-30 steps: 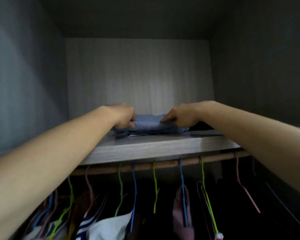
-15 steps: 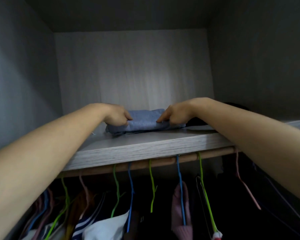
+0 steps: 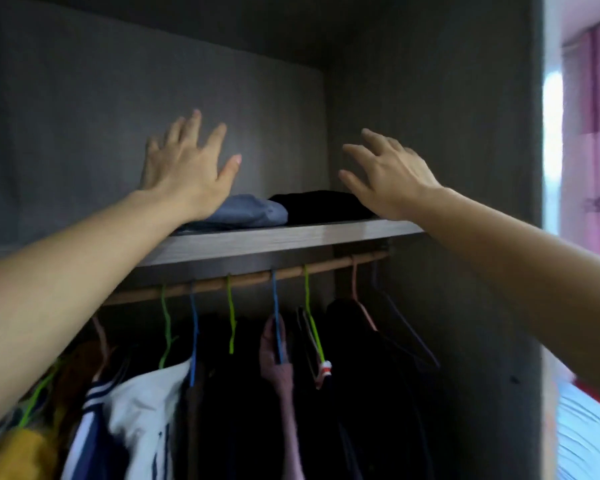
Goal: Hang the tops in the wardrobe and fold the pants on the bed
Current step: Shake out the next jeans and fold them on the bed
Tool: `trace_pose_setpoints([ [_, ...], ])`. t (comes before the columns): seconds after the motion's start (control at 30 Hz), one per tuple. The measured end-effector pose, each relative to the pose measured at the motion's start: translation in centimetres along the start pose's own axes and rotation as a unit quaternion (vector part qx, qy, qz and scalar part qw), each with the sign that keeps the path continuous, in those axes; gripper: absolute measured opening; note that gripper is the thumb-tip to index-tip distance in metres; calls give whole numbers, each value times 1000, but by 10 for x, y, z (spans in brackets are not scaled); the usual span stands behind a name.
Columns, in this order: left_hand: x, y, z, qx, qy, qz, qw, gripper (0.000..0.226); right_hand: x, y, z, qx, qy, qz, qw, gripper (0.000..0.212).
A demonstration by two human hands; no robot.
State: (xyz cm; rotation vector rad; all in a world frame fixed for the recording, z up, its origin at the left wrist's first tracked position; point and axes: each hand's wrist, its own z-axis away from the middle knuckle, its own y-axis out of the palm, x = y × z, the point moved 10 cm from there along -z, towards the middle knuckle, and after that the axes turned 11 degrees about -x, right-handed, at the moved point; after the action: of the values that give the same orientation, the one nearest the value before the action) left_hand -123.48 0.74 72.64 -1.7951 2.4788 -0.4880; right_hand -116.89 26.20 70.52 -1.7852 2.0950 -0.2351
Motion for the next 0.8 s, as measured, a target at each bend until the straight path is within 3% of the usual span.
trace_pose_setpoints([
  [0.13, -94, 3, 10, -5, 28, 102, 994, 67, -66, -47, 60, 53, 1, 130, 990, 63],
  [0.27, -209, -27, 17, -58, 58, 191, 978, 68, -143, -123, 114, 42, 30, 220, 974, 63],
  [0.47, -397, -92, 57, -99, 91, 286, 949, 67, -282, -219, 241, 65, 97, 284, 952, 64],
  [0.8, -773, -131, 157, -4, 143, 435, 889, 69, -528, -333, 504, 237, 230, 387, 861, 78],
])
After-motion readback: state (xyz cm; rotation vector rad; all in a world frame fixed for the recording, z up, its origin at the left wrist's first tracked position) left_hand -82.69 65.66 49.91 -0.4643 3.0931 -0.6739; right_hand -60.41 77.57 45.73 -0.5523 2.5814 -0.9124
